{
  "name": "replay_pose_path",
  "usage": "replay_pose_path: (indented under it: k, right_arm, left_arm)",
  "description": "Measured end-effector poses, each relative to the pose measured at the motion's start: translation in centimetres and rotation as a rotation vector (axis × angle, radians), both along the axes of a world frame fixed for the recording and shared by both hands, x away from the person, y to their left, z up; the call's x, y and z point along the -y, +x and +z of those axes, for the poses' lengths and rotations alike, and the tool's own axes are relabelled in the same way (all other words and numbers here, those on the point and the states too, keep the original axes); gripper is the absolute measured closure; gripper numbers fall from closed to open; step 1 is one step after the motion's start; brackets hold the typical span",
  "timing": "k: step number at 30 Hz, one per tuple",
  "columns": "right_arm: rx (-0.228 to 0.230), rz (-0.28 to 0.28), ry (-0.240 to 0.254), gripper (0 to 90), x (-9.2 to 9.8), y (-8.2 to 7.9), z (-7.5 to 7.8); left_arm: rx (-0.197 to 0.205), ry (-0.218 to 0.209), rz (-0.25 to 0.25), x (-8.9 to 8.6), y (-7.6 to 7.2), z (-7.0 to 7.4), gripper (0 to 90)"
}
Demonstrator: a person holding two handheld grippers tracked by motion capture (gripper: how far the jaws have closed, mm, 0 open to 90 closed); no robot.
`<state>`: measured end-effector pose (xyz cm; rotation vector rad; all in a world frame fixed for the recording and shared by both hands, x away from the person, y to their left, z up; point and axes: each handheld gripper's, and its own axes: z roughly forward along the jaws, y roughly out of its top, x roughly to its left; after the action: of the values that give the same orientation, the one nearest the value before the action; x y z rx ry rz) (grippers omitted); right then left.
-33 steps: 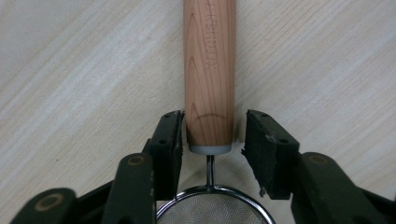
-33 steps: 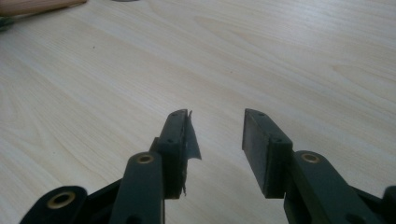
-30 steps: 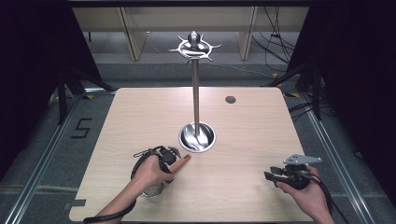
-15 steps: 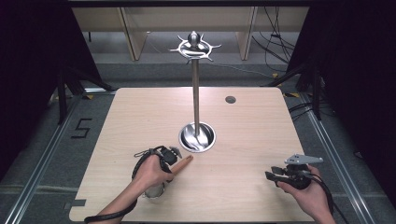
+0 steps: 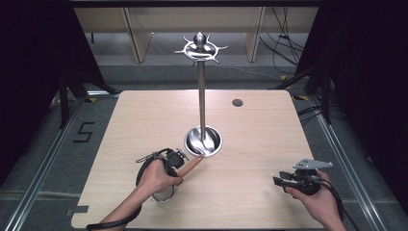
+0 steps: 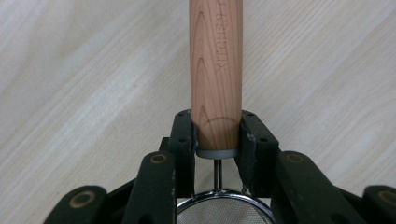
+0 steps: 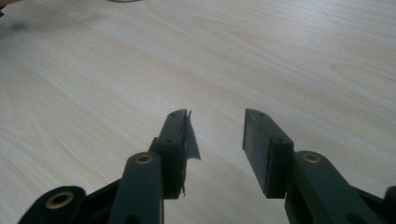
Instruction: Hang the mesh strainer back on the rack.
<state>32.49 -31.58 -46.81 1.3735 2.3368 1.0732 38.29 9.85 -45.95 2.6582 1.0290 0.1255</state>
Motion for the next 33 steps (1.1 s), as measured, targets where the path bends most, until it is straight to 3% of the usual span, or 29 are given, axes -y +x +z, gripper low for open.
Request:
replay_pose_path:
  k: [1, 2, 4, 7, 10, 14, 15, 18, 26, 27, 29, 31, 33]
  right_arm:
    - [0.037, 0.02, -0.029, 61.0, 0.3, 0.2, -0.1]
    - [0.003, 0.005, -0.022, 60.9, 0.2, 0.1, 0.1]
    - [-0.013, -0.005, 0.0, 60.8, 0.1, 0.0, 0.1]
    - [-0.004, -0.006, -0.005, 60.7, 0.2, 0.0, 0.1]
    - [-0.002, -0.009, -0.005, 60.6, 0.3, 0.0, 0.1]
    - [0.026, 0.011, -0.025, 60.2, 0.4, 0.1, 0.1]
    - [0.002, -0.002, -0.006, 60.2, 0.2, 0.0, 0.1]
    - [0.003, -0.002, -0.001, 60.1, 0.2, 0.0, 0.1]
    - [0.001, -0.001, -0.014, 59.8, 0.1, 0.0, 0.0]
    - [0.021, 0.014, -0.027, 59.8, 0.3, 0.1, 0.0]
    - [0.003, -0.005, -0.007, 59.8, 0.1, 0.0, 0.0]
    - [-0.001, 0.0, -0.005, 59.7, 0.1, 0.0, 0.0]
    - [0.002, 0.003, -0.009, 59.7, 0.2, 0.0, 0.0]
  left_arm:
    - [0.008, -0.008, 0.002, 0.0, 0.0, 0.1, 68.9]
    - [0.022, -0.016, 0.003, 0.0, 0.0, 0.1, 68.9]
    - [0.039, -0.022, -0.002, -0.2, 0.1, 0.4, 68.9]
    - [0.07, -0.054, 0.004, -0.3, 0.2, 0.7, 68.9]
    - [0.106, -0.115, 0.038, -0.1, 0.0, 1.0, 68.9]
    - [0.142, -0.149, 0.04, -0.1, 0.0, 1.5, 68.9]
    - [0.147, -0.156, 0.04, -0.1, 0.0, 1.7, 68.9]
    - [0.178, -0.173, 0.038, 0.0, -0.1, 1.9, 68.9]
    - [0.219, -0.248, 0.037, 0.0, -0.1, 2.6, 68.9]
    - [0.211, -0.263, 0.044, 0.0, -0.1, 2.7, 68.9]
    - [0.198, -0.281, 0.04, -0.1, 0.0, 2.8, 68.9]
    - [0.226, -0.3, 0.058, -0.1, -0.1, 2.8, 68.9]
    - [0.223, -0.318, 0.061, -0.2, 0.0, 3.0, 68.9]
